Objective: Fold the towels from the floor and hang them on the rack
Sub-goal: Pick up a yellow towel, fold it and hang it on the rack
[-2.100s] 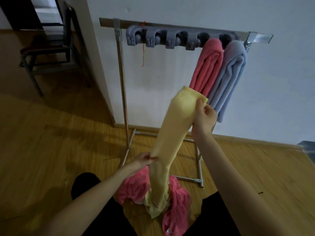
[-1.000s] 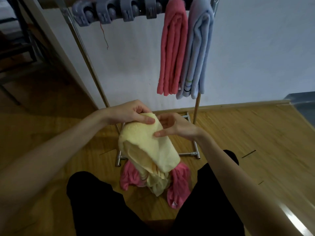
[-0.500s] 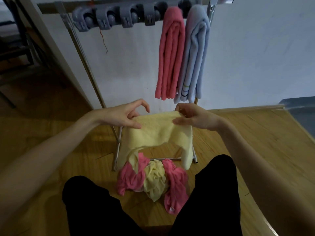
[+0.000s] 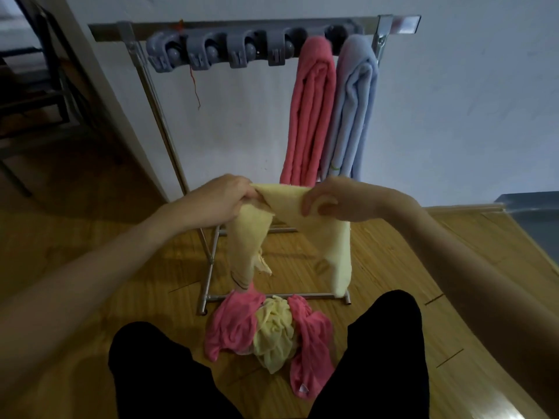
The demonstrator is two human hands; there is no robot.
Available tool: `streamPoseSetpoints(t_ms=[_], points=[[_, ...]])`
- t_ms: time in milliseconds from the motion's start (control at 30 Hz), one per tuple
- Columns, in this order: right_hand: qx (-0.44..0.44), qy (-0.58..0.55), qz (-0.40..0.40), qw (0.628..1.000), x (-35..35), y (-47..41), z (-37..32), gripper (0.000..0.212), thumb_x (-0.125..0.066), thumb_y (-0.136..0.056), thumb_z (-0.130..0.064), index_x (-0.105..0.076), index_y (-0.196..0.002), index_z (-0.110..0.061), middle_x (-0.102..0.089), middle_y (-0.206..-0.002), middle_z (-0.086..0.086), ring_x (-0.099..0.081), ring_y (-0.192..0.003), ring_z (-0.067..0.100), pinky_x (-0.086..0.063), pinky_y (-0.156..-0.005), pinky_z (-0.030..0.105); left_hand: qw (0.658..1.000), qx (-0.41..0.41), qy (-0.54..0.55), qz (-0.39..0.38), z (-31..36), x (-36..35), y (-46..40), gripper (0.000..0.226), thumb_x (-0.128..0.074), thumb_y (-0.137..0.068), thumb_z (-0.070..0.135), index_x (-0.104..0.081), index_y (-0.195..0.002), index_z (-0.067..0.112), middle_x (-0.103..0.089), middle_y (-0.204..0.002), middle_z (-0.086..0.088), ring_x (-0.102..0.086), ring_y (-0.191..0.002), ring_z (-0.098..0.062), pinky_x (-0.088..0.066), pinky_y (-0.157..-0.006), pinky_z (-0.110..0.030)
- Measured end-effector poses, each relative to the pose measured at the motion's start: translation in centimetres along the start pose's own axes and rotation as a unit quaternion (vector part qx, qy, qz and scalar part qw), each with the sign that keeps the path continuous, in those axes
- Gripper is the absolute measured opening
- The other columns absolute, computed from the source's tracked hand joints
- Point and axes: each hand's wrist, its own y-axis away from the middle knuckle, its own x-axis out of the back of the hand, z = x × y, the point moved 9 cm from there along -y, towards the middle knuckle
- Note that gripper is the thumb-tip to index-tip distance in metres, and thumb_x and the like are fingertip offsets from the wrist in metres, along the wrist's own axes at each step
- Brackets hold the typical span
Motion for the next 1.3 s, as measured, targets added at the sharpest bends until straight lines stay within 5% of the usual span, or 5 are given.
streamPoseSetpoints(t_ms=[133,400,667,967,1300], points=[[0.004,0.058,0.184,0.981,4.5,-0.4,-0.9,0.041,-0.048,-0.087,0.009,-0.068,-0.117,-0.011,-0.065,-0.11,0.003,-0.057,-0.097,0.014,-0.032,-0.078,0.01,0.985,0.042,-0.024,0.168,0.1,3.4,-0.3,0.025,-0.05,-0.095,0.003,-0.065,-0.114,0.009,-0.057,-0.11,-0.006,-0.056,-0.098,-0.02,-0.048,-0.087,-0.028],[-0.017,0.111,0.419,0.901,9.2,-0.1,-1.9,0.031,-0.043,-0.091,0.001,-0.062,-0.115,-0.005,-0.059,-0.102,0.014,-0.058,-0.077,0.031,-0.051,-0.059,0.046,0.908,0.088,-0.108,0.395,1.9,9.6,-0.2,0.032,-0.059,-0.09,0.012,-0.055,-0.121,0.002,-0.05,-0.123,-0.015,-0.051,-0.111,-0.027,-0.044,-0.093,-0.031],[-0.017,0.076,0.591,0.803,12.6,2.1,-2.0,0.031,-0.06,-0.085,-0.009,-0.059,-0.116,-0.002,-0.057,-0.108,0.018,-0.058,-0.09,0.031,-0.05,-0.064,0.034,0.886,0.08,-0.131,0.438,2.9,12.4,-2.8,0.048,-0.063,-0.083,0.009,-0.048,-0.128,0.004,-0.045,-0.139,-0.014,-0.06,-0.101,-0.029,-0.051,-0.079,-0.035],[-0.047,0.108,0.671,0.732,20.3,2.2,-1.6,0.052,-0.031,-0.072,0.003,-0.065,-0.11,-0.009,-0.06,-0.107,0.012,-0.052,-0.092,0.031,-0.037,-0.063,0.029,0.877,0.057,-0.174,0.445,3.8,18.9,-8.4,0.046,-0.048,-0.08,-0.011,-0.049,-0.125,0.001,-0.046,-0.133,-0.015,-0.054,-0.096,-0.035,-0.046,-0.065,-0.037],[-0.091,-0.016,0.665,0.741,22.9,-1.9,3.3,0.056,-0.036,-0.066,-0.002,-0.062,-0.116,-0.004,-0.059,-0.115,0.013,-0.054,-0.102,0.031,-0.047,-0.075,0.038,0.892,0.036,-0.2,0.405,2.8,20.3,-15.7,0.03,-0.057,-0.083,0.0,-0.055,-0.113,0.0,-0.051,-0.124,-0.015,-0.051,-0.097,-0.036,-0.041,-0.058,-0.039]])
